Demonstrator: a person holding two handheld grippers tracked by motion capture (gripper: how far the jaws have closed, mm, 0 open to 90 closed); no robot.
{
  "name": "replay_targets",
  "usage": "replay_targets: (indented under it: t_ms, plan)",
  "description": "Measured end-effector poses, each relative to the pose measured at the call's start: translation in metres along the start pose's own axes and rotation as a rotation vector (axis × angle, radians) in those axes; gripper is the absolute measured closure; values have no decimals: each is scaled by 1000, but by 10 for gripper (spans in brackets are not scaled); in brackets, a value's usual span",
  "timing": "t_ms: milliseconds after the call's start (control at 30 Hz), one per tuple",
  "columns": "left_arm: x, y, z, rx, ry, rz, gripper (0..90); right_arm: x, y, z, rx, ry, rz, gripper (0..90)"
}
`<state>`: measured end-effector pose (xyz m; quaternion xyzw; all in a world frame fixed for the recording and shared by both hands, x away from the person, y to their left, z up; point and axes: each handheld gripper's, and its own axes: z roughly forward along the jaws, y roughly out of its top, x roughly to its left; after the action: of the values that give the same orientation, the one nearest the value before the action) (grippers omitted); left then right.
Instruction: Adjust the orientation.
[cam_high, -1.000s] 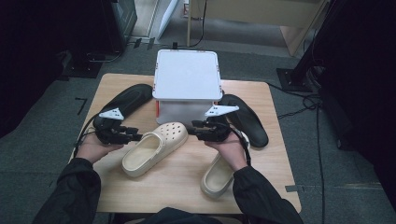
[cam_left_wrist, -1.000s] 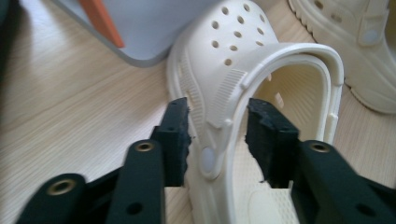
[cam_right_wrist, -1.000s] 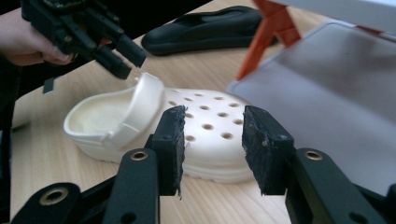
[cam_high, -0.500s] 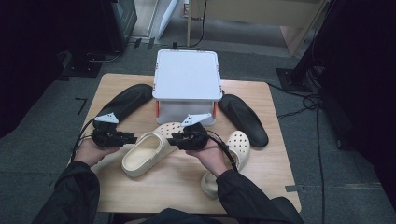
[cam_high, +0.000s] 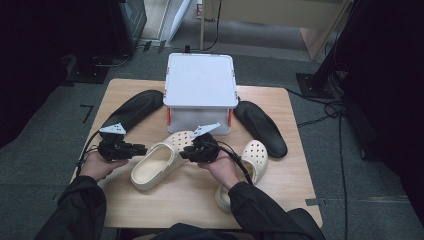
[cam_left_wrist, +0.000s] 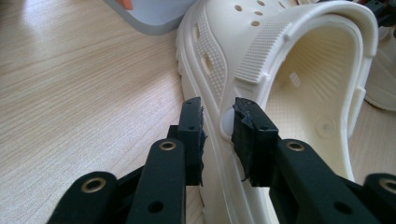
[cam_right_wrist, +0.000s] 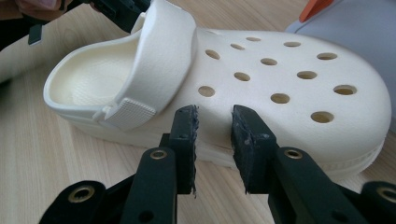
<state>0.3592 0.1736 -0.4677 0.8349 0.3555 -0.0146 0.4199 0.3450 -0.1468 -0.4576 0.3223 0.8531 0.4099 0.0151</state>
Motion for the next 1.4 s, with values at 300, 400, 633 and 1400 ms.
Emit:
replay_targets:
  t_ms: [300,400,633,1400]
  plan:
    - [-6,-2,-1,12,-19,-6,779,-5,-1,-1,-6,-5,2,711]
    - [-9,-4,0,17,-24,3,779,-8,-1,-1,-8,-8,5,711]
    - [-18,-5,2,34,-47,18,779,-13,-2,-2,-16,-15,9,712]
    - [-41,-2,25,76,-88,31,648,-30,-2,-7,-51,-77,63,699]
